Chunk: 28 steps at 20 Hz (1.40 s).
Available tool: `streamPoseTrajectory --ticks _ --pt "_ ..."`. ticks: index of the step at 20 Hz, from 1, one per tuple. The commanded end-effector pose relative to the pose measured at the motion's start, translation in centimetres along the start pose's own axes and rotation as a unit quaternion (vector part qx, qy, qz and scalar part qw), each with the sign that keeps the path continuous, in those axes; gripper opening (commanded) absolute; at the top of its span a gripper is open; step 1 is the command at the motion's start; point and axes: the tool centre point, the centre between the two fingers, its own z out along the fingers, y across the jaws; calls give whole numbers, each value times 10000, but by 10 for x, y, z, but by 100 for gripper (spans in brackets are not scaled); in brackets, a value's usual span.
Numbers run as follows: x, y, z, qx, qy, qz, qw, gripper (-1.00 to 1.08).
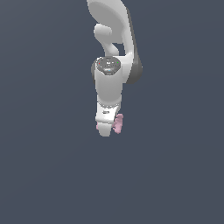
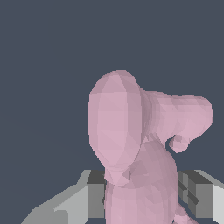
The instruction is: Pick up the object and move it to a goal position.
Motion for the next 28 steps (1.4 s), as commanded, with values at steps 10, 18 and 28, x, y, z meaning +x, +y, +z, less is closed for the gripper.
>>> streamPoseTrajectory --ticks 10,18,28 --pt "-49 -28 -126 -1 16 -7 10000 -100" --pt "-78 -43 -201 -2 23 -7 10000 -100" --pt "-99 -50 -251 -2 18 2 10000 -100"
